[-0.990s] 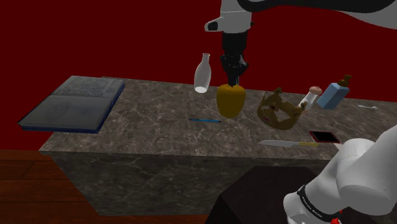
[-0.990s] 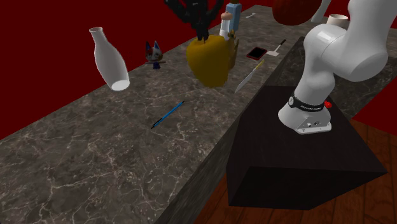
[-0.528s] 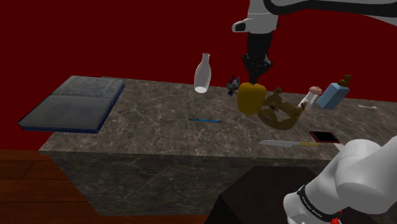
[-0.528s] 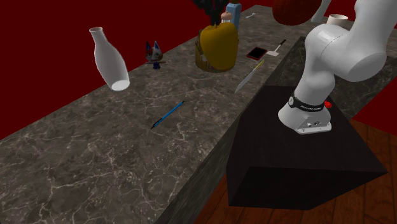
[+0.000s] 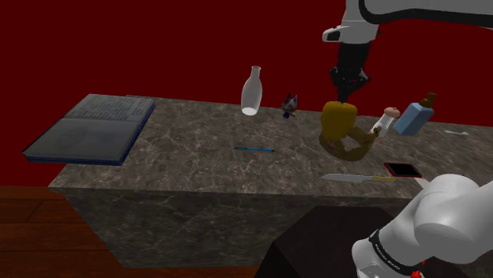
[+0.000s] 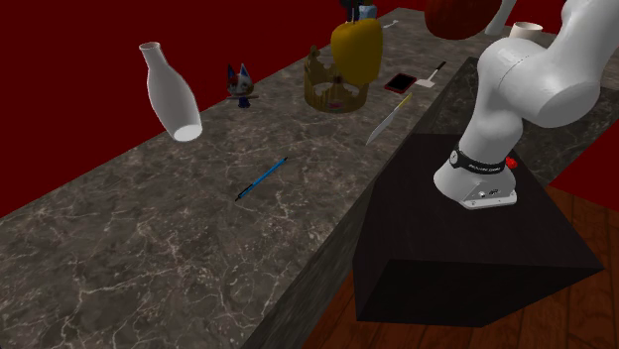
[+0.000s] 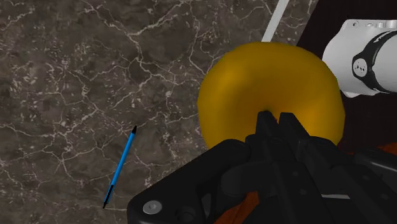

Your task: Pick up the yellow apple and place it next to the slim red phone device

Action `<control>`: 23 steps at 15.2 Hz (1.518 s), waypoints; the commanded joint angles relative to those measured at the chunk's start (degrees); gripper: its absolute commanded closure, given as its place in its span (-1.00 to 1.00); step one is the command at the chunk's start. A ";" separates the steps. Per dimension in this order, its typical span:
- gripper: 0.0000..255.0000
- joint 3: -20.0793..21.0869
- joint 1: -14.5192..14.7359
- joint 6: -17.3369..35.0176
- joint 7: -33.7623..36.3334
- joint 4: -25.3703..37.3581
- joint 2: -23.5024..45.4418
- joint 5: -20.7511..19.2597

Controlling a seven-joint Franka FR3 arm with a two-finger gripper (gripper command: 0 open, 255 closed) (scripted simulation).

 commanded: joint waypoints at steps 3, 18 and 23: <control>1.00 -3.85 -2.10 0.36 -5.48 -1.94 -2.39 -2.94; 1.00 -19.65 -9.03 3.52 -26.30 -0.37 -2.80 -13.08; 1.00 -25.75 -10.60 5.53 -33.82 3.16 0.43 -14.85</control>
